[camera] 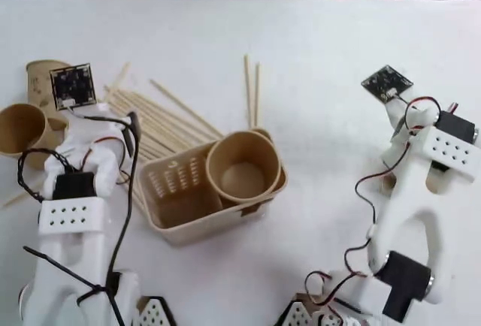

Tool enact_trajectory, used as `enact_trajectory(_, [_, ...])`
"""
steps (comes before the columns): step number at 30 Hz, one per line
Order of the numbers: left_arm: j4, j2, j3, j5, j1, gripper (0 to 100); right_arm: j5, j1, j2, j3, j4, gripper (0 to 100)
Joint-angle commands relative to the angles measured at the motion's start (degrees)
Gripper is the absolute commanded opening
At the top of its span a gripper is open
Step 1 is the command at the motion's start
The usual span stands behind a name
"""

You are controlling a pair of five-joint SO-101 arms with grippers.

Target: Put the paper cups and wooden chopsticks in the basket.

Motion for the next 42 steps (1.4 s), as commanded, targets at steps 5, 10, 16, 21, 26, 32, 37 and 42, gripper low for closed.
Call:
enact_trajectory(5, [-1.05,-0.04,-0.35,-0.53,0.66,17,0.53,0.75,2.86,0.09,-0.66,24.1])
enact_trajectory(10, [-0.88,-0.04,-0.35,-0.53,0.66,17,0.62,2.33,6.55,-0.18,-2.51,24.1])
enact_trajectory(16, [-0.88,-0.04,-0.35,-0.53,0.66,17,0.62,5.85,10.51,-0.26,-7.78,24.1])
enact_trajectory(21, [-0.88,-0.04,-0.35,-0.53,0.66,17,0.44,9.01,10.95,-0.26,-11.91,24.0])
enact_trajectory(26, [-0.88,-0.04,-0.35,-0.53,0.66,17,0.35,10.77,10.68,-0.35,-12.44,10.8])
enact_trajectory(32, [-0.88,-0.04,-0.35,-0.53,0.66,17,-2.90,12.44,10.59,-3.87,-13.14,1.3])
enact_trajectory(37, [-0.97,-0.04,-0.35,-0.53,0.66,17,-9.23,12.44,10.51,-13.89,-2.77,1.7])
enact_trajectory(42, [-1.05,-0.04,-0.35,-0.53,0.66,17,-17.85,8.40,5.41,-25.67,9.63,1.7])
